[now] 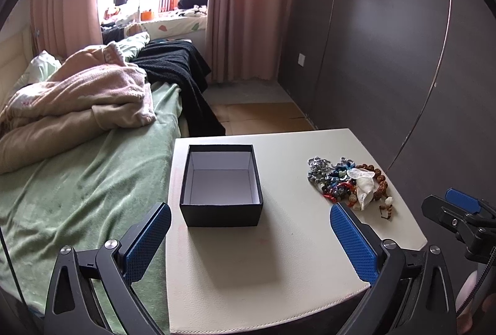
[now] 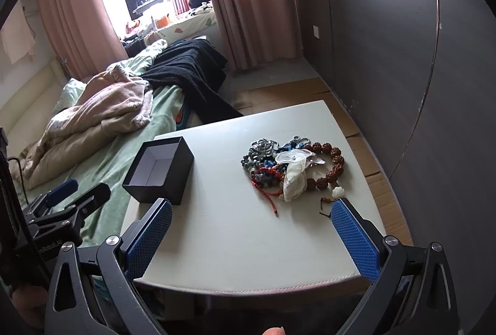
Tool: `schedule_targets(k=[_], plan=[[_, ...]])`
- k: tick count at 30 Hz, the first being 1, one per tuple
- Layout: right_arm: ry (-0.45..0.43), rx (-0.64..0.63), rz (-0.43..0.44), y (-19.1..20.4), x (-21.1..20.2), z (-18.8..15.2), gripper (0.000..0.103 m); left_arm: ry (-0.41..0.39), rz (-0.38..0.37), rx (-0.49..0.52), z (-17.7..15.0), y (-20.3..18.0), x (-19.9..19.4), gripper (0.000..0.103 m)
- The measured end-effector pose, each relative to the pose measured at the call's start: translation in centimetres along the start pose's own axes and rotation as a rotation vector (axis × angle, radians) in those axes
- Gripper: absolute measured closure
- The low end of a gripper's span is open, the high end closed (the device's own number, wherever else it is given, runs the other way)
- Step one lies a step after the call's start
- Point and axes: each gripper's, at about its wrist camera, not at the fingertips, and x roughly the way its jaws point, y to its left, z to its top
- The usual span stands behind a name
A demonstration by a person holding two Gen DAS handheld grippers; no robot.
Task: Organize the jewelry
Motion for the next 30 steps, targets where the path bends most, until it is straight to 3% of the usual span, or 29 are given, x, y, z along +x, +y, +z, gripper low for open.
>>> schedule_targets(k=[30], plan=[[-0.009, -0.001, -0.001, -0.09, -0.23, -0.06, 0.000, -0.008, -0.009, 0.004, -0.15, -0.43, -0.45, 0.001]])
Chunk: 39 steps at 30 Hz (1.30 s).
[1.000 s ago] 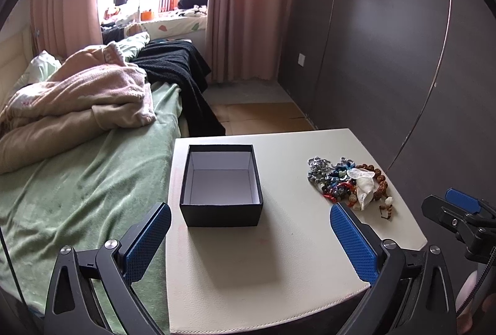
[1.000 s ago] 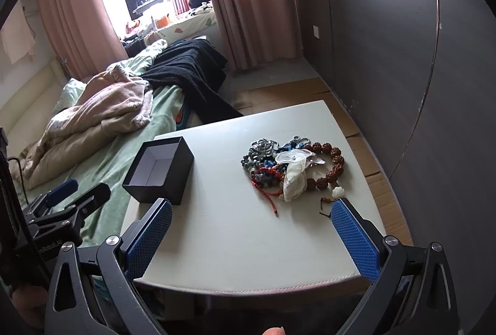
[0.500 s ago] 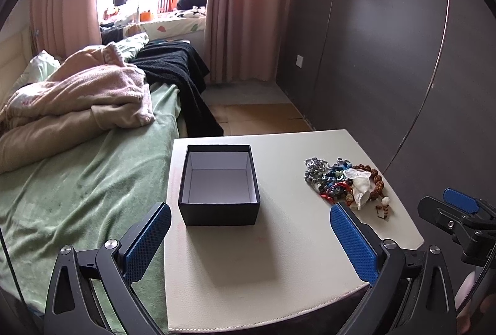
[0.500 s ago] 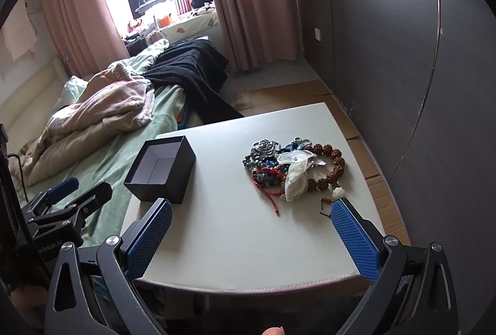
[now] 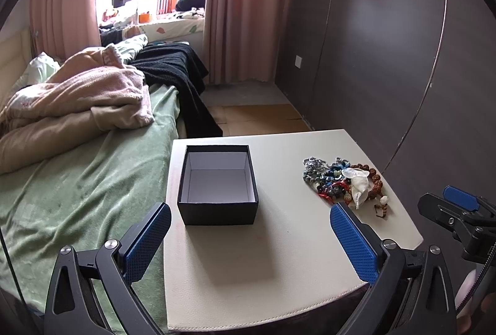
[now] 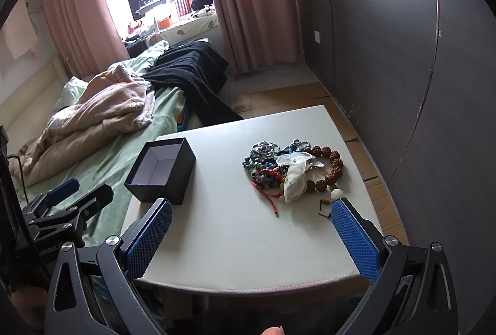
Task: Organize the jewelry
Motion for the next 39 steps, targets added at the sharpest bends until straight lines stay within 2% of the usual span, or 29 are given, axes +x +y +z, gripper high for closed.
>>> schedule_targets(k=[19, 26, 30, 35, 39], plan=[[-0.012, -0.008, 0.001, 0.0, -0.4, 0.2, 0.000, -0.012, -0.010, -0.001, 0.2, 0.1, -0.5, 0.001], [-0.028, -0.003, 0.003, -0.5, -0.5, 0.2, 0.000, -0.008, -0.040, -0.068, 0.8, -0.1, 0.2, 0.001], [-0.029, 0.033, 0.025, -1.9, 0.1, 0.5, 0.000, 0.010, -0.042, -0.065, 0.7, -1.0, 1.3, 0.001], [-0.038, 0.180, 0.094, -5.0, 0.7, 1.3, 0.000, 0.024, -0.057, -0.054, 0.7, -1.8, 2.9, 0.001], [-0.027, 0.230, 0.105, -7.3, 1.4, 1.4, 0.000, 0.042, -0.088, -0.058, 0.9, -2.7, 4.4, 0.001]])
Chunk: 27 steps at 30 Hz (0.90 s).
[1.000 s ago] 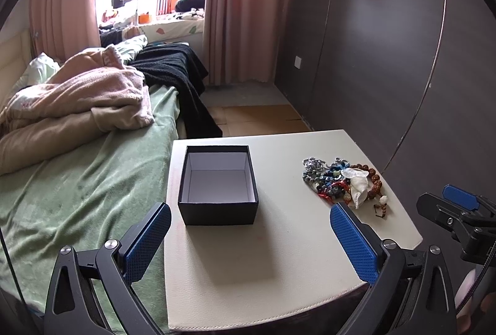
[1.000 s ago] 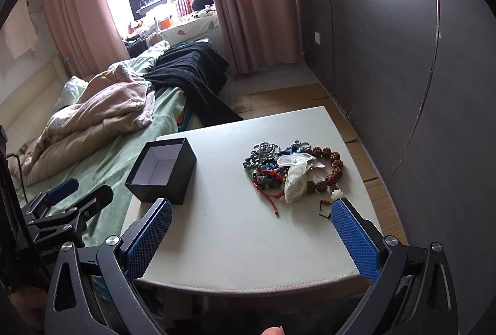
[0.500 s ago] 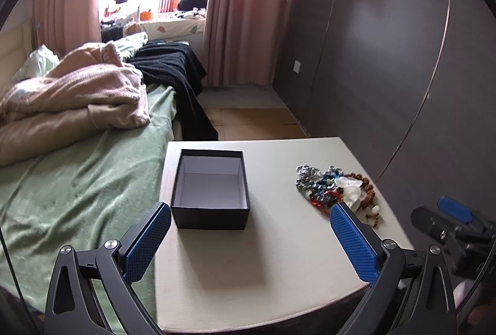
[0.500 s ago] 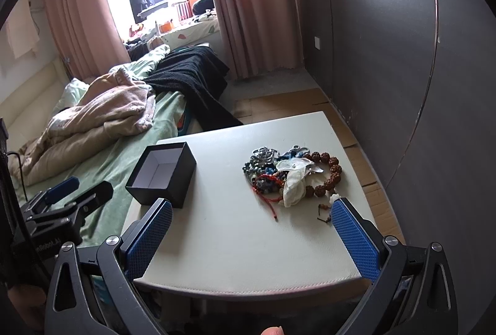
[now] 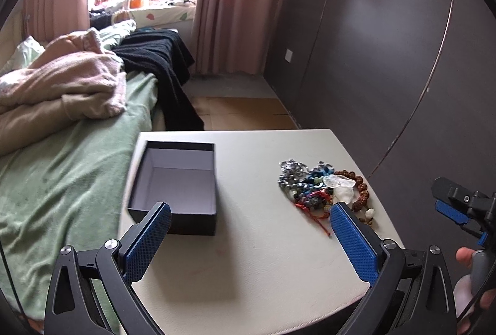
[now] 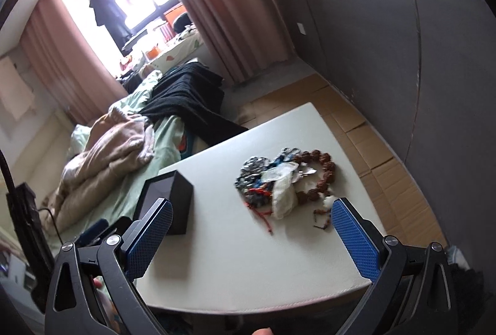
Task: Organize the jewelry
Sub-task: 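Reach the right gripper to the brown bead bracelet and close on it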
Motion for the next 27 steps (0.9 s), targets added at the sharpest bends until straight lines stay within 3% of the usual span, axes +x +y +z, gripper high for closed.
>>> schedule_targets(k=[13, 17, 23, 27], plan=[[0.065, 0.227, 0.075, -6.7, 2.6, 0.3, 0.002, 0.099, -0.109, 0.081, -1.0, -6.3, 5.4, 0.031], [0.099, 0.276, 0.059, -8.8, 3.3, 0.2, 0.016, 0.122, -0.133, 0.093, -1.3, -7.7, 6.6, 0.038], [0.179, 0.362, 0.024, -11.1, 5.1, -0.1, 0.028, 0.152, -0.137, 0.105, -1.6, -9.2, 8.7, 0.054], [0.214, 0.402, 0.025, -11.6, 6.3, -0.2, 0.029, 0.171, -0.156, 0.119, -1.9, -10.3, 10.3, 0.057]])
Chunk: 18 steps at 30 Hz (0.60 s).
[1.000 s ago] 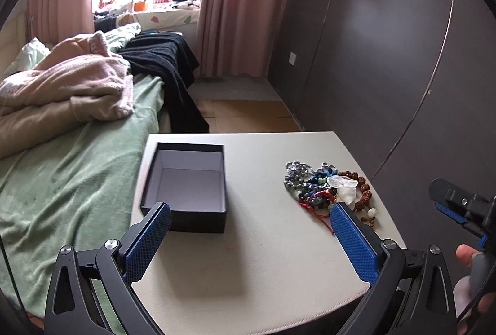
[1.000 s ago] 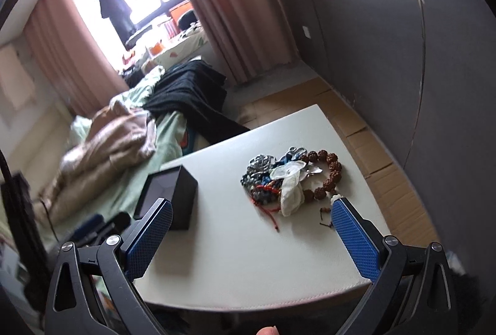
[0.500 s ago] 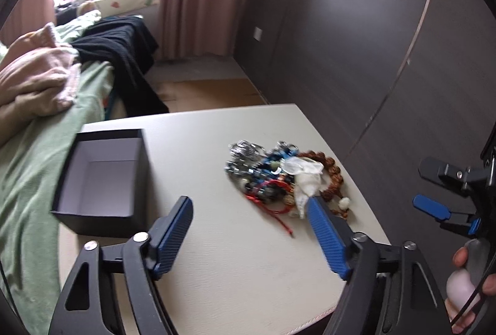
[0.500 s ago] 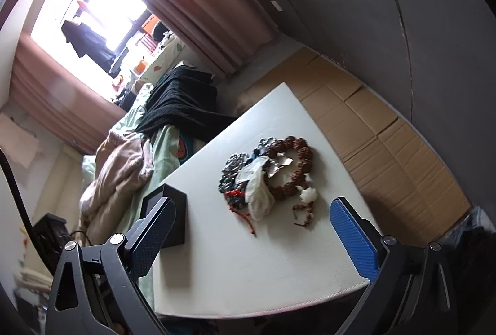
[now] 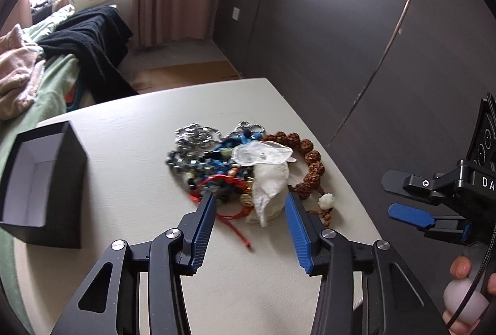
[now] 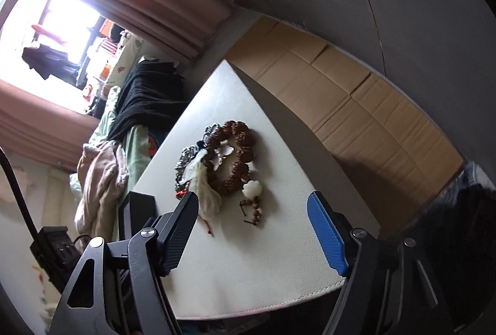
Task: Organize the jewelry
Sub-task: 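Reach the right gripper to the brown bead bracelet and close on it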
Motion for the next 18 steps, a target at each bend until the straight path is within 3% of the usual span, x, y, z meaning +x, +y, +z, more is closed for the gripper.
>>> schedule_targets(k=[7, 9, 10, 18], plan=[[0.022, 0.022, -0.006, -0.9, 1.2, 1.0, 0.029, 0.051, -0.008, 0.016, 0.2, -1.2, 3.4, 0.074], [0.024, 0.026, -0.005, -1.2, 1.3, 1.4, 0.029, 0.066, 0.011, 0.021, 0.3, -1.1, 4.3, 0.086], [0.026, 0.028, -0.008, -1.3, 1.4, 1.5, 0.029, 0.073, 0.014, 0.022, 0.3, -1.0, 4.5, 0.097], [0.048, 0.011, -0.005, -0.4, 2.8, 1.8, 0.029, -0.036, -0.028, 0.028, 1.7, -0.2, 1.3, 0.103]])
